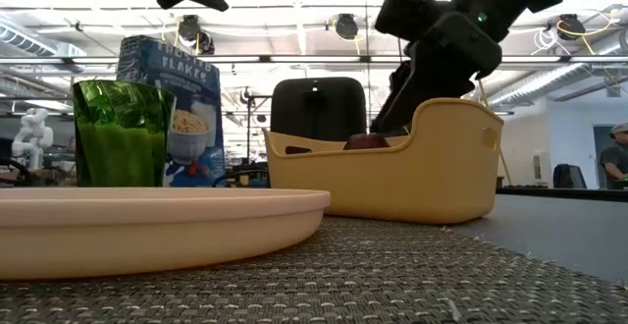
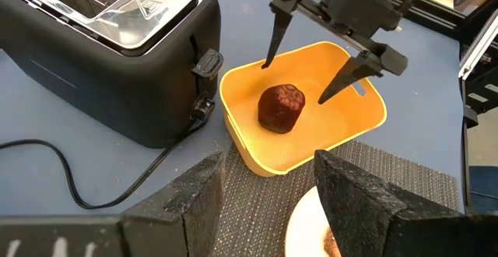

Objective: Arrange a breakfast setting
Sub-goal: Put the apple on the gray table mat to the top of the light orange plate

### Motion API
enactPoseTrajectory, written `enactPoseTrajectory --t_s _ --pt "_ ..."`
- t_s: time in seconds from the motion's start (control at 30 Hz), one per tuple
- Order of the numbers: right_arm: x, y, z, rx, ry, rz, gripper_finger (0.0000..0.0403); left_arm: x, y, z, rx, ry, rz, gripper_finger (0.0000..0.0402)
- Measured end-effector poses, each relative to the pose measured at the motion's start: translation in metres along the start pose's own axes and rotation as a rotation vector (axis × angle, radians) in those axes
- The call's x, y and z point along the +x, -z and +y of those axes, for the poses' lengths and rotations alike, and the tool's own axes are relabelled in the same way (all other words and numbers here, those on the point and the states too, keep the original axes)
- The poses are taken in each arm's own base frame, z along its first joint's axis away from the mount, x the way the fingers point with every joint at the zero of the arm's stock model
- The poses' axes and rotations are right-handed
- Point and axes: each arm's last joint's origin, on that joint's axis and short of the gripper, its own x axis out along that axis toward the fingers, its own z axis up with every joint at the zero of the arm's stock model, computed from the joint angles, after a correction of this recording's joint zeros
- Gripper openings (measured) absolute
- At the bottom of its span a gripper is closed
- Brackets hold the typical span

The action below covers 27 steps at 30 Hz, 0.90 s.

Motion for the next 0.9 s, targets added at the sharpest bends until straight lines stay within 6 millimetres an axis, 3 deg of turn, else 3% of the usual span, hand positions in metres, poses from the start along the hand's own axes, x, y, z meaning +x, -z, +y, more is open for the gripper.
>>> enactPoseTrajectory --t_s 0.47,0.9 --pt "0.0068 0.0085 0.0004 0.042 -0.029 -0.163 0.0393 0.0 0.0 0.0 0.0 0.0 0.0 0.0205" --pt "0.0078 0.0098 -0.001 0.07 -0.074 -0.154 0.0393 0.0 0.0 0.0 -0.005 0.0 0.0 0.0205"
